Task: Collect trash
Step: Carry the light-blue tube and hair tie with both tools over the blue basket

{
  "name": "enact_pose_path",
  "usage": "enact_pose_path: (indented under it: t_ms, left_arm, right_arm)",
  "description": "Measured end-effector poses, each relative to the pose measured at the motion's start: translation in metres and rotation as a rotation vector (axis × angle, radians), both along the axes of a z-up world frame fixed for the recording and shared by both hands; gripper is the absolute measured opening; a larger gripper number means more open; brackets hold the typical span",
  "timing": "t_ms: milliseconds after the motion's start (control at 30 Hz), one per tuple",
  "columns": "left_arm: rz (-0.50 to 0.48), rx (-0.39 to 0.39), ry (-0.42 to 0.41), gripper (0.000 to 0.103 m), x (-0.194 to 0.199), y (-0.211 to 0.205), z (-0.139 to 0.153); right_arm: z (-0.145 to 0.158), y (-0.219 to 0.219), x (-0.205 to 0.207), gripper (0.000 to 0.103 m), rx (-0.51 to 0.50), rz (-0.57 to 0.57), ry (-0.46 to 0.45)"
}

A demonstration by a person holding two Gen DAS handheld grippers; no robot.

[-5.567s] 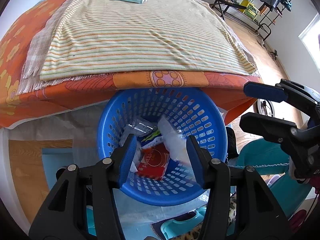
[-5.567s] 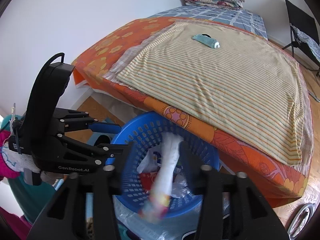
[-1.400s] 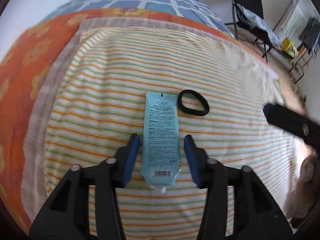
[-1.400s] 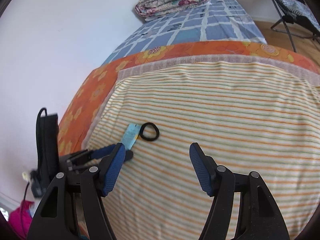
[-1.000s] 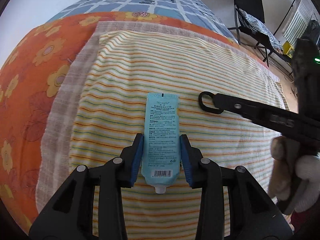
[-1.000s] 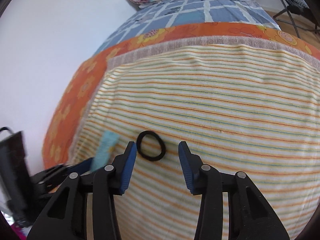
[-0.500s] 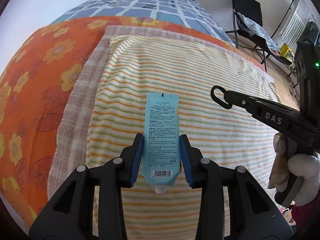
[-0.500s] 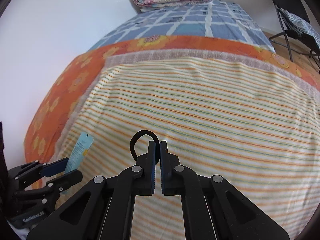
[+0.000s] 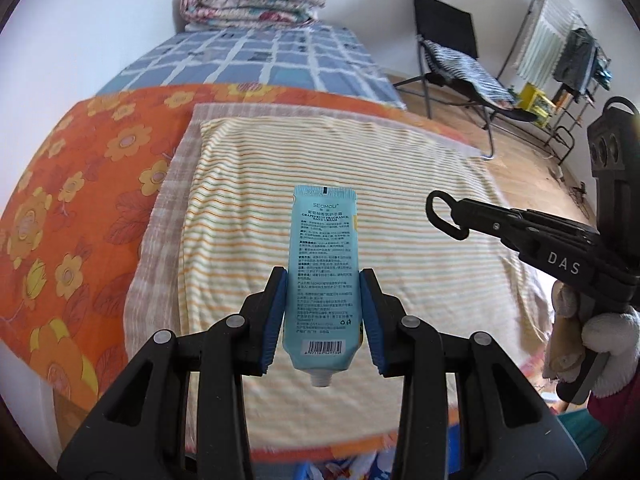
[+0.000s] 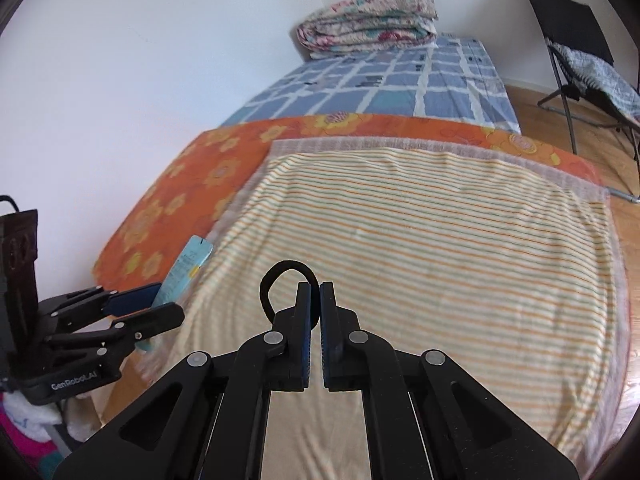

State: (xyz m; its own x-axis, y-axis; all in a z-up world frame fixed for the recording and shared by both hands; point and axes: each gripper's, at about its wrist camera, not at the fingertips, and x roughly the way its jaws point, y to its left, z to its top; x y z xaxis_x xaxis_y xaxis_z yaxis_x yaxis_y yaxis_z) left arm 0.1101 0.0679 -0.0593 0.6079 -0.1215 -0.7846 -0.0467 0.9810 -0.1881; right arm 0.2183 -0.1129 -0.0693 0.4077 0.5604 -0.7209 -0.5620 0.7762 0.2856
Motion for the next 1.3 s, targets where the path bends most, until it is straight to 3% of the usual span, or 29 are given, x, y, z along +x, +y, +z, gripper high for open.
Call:
enact_pose_path:
  t_ms: [300,500,933,1300]
  left_arm:
    - [-0.050,-0.029,-0.037,0.037,-0.067,-0.037,0.016]
    - [-0.086,-0.044,-0.025,0.037,-0.100,-0.060,0.006]
    - [-0.135,-0.085,0.107,0.037,-0.146,-0.088,-0.055]
    - [-0.145,-0.086,0.191,0.037,-0.163,-0.090,-0.088]
  right_arm:
    - [0.034,-0.035,-0.081,0.003,0.000,0.029,-0.066]
    - [0.034,-0.053,-0.123,0.003,0.007,0.033,-0.079]
    - [-0.001,-0.080,-0.178,0.003,-0.025,0.010,-0.045]
    - [-0.044,-0.082,-0.209,0.003,-0.090,0.050,0.023]
